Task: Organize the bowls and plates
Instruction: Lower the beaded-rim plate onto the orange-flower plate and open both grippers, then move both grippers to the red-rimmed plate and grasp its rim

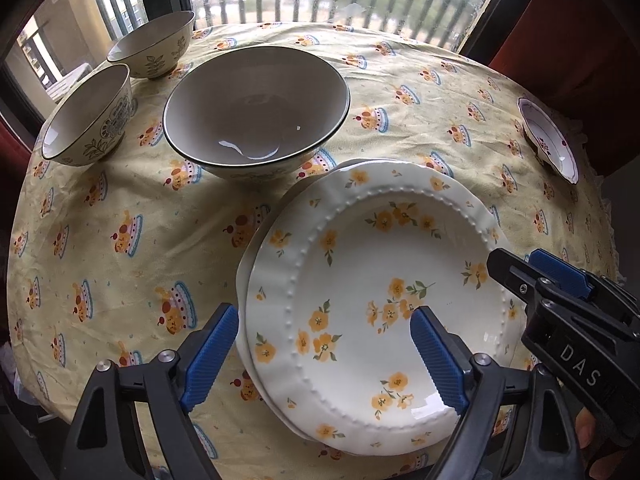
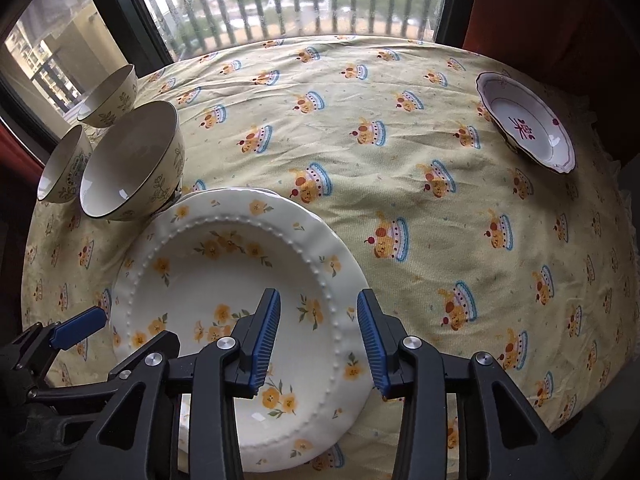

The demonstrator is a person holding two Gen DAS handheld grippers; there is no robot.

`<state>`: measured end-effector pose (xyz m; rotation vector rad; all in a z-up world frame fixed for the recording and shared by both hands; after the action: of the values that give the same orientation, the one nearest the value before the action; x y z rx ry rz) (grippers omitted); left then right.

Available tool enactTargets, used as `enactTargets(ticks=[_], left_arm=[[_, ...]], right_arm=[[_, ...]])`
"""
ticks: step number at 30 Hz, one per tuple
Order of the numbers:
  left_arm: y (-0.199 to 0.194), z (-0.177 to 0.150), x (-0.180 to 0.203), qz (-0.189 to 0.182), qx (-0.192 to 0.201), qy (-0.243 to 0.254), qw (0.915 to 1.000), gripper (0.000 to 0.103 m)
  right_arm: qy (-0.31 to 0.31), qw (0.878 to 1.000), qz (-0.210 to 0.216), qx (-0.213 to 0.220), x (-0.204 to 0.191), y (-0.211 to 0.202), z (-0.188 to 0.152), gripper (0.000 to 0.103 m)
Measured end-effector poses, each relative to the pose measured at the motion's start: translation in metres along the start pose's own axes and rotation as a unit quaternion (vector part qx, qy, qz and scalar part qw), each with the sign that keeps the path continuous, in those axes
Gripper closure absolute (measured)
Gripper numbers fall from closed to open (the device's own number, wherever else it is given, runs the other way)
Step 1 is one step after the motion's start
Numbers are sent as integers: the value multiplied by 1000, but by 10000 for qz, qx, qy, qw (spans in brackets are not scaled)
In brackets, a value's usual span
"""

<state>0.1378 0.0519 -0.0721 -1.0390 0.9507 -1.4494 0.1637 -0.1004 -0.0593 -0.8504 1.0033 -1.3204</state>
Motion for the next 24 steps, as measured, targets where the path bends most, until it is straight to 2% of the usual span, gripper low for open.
enactTargets(ticks=[1,2,5,7,14,19,24], left_arm=[[-3,0,1,-17,47,66,10000,13],[-6,0,2,-40,69,131,9999,12],[-13,0,5,-111,159,282,9994,12],[-20,0,7,-194,244,342,9989,12],[-39,6,25,-106,538,731,9958,12],[-44,15,46,65,719,776,9944,12],[-36,29,72,261,685,674,9950,12]], right_arm=[[77,9999,46,54,-1,-5,-1,39],[137,9998,80,110,-2,-10,-2,36],[195,9996,80,196,-7,-23,-5,33],[242,9994,47,263,-10,-30,-9,32],[491,9979,-10,418,-6,-52,-11,29],[429,9978,-4,510,10,-59,0,29],[340,9985,-6,419,34,-54,16,29]])
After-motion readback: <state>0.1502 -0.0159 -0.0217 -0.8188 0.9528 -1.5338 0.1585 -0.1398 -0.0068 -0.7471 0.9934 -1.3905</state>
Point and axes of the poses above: each gripper's, at about its wrist camera, not at the fingertips, and y roughly the way its jaws point, x to its right, z to its top, the point moved 1 cm from there along y, roughly the way its jaws point, and after that the axes turned 4 degrees about y, right-handed, at the moved point
